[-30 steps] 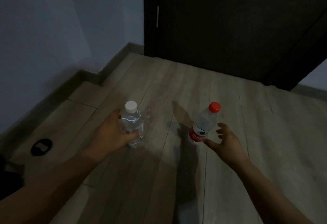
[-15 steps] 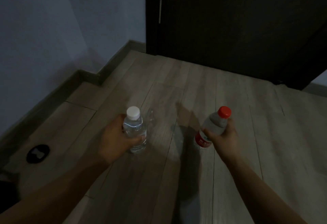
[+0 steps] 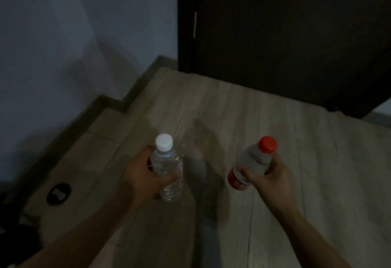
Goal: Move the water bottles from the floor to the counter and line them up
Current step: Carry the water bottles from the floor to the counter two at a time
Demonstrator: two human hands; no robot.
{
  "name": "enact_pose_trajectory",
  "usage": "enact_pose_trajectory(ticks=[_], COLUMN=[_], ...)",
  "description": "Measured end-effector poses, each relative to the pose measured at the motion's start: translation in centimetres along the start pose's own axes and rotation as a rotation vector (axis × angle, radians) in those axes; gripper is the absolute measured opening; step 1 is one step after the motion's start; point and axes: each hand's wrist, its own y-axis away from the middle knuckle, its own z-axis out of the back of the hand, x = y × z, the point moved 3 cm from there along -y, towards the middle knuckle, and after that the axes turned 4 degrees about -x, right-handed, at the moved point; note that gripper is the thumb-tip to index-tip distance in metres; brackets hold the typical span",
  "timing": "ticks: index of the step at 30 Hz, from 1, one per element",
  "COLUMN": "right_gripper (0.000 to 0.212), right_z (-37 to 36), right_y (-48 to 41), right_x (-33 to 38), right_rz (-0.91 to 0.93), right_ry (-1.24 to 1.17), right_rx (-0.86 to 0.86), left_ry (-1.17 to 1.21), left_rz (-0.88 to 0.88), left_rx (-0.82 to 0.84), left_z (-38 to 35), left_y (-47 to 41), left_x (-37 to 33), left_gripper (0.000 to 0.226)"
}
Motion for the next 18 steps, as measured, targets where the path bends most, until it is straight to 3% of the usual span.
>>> enact_pose_trajectory(ticks=[4,18], right_gripper=[0.048,0.047], right_z=[2.3,15.9], right_y=[-0.2,0.9], right_x=[6.7,40.8], right_rz=[0.001,0.052], right_ry=[0.001,-0.031], right_rx=[0.034,0.075], left_ry=[-0.007,0.011], left_rz=[-0.096,-0.09], left_rx=[-0.021,0.008], left_z=[2.4,16.5], left_y=[1.2,7.4], left_x=[-7.7,-41.2], left_gripper=[0.048,0.057])
